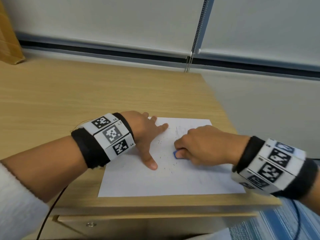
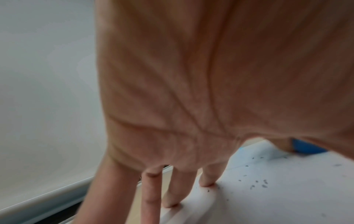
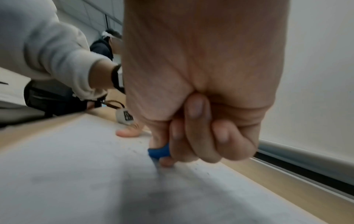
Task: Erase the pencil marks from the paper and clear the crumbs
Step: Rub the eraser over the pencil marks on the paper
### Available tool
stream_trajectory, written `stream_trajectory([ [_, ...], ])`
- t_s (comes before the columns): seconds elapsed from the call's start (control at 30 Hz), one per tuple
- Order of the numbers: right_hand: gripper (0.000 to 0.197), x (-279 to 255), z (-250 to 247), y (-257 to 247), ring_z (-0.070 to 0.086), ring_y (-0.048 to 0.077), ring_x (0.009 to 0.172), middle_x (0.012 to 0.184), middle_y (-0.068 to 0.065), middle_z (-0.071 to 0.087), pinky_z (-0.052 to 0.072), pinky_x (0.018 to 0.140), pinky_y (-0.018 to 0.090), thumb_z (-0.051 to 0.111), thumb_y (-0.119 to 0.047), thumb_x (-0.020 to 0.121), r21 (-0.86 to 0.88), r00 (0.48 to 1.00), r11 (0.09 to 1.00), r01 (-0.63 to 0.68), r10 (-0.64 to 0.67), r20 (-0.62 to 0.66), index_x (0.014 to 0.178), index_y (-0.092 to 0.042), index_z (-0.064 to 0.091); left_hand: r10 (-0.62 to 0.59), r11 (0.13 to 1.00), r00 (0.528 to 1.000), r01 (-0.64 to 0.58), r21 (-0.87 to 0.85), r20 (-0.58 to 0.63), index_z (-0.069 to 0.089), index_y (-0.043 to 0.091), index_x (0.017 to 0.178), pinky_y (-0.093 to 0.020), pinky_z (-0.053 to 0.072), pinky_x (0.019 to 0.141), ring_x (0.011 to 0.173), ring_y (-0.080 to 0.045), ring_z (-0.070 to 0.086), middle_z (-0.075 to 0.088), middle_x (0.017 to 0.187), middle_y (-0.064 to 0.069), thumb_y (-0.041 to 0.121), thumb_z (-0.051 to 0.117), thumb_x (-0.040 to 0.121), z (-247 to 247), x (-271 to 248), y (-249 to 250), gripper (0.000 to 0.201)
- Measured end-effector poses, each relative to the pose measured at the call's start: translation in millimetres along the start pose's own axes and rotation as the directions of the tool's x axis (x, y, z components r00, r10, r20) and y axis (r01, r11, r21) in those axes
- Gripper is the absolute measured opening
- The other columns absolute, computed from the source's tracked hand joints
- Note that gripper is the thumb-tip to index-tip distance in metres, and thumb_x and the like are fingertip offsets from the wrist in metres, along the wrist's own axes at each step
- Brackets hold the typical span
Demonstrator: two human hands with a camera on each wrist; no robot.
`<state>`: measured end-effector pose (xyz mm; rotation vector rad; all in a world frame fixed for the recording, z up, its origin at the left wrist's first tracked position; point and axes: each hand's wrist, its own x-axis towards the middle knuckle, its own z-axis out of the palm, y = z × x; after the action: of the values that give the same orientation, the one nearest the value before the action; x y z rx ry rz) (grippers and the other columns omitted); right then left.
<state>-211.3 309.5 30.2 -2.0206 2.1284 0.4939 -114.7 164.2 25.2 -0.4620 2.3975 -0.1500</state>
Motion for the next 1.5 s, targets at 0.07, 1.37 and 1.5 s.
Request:
stream_trajectory([
  [0.07,0.027,-1.7,5.9,0.9,0.046,0.023,0.065,0.063,-0.006,0.042,0.034,0.059,0.034,0.039,-0.039,0.099,0.024,0.999,0.999,-0.023,0.024,-0.035,0.079,-0.022,0.044,0.001,1.000,1.000,-0.001,0.001,0.000,-0.024,0.036,0.149,-0.053,0.021,0.112,0.147,-0.031,-0.012,-0.020,0.161,-0.001,0.076,0.070,0.060,0.2,0.1,0.4,0.135],
  [1.37,0.025,-23.2,4.7,-11.4,0.039,0.016,0.057,0.063,-0.007,0.040,0.031,0.058,0.033,0.039,-0.041,0.098,-0.073,0.995,0.994,0.082,-0.078,0.068,0.091,-0.021,0.053,0.094,0.995,0.995,-0.094,-0.019,-0.016,-0.023,0.038,0.148,-0.052,0.026,0.110,0.148,-0.030,-0.011,-0.021,0.160,-0.001,0.079,0.062,0.064,10.0,-21.8,17.2,0.127],
  [1.5,0.020,-28.3,13.2,-6.7,0.042,0.017,0.059,0.063,-0.007,0.040,0.030,0.055,0.033,0.040,-0.039,0.098,-0.035,0.997,0.997,0.067,-0.066,0.031,0.091,-0.024,0.050,0.087,0.996,0.996,-0.087,-0.021,0.000,-0.024,0.039,0.148,-0.053,0.022,0.111,0.147,-0.031,-0.014,-0.022,0.160,0.001,0.078,0.063,0.064,8.9,-20.7,18.9,0.127],
])
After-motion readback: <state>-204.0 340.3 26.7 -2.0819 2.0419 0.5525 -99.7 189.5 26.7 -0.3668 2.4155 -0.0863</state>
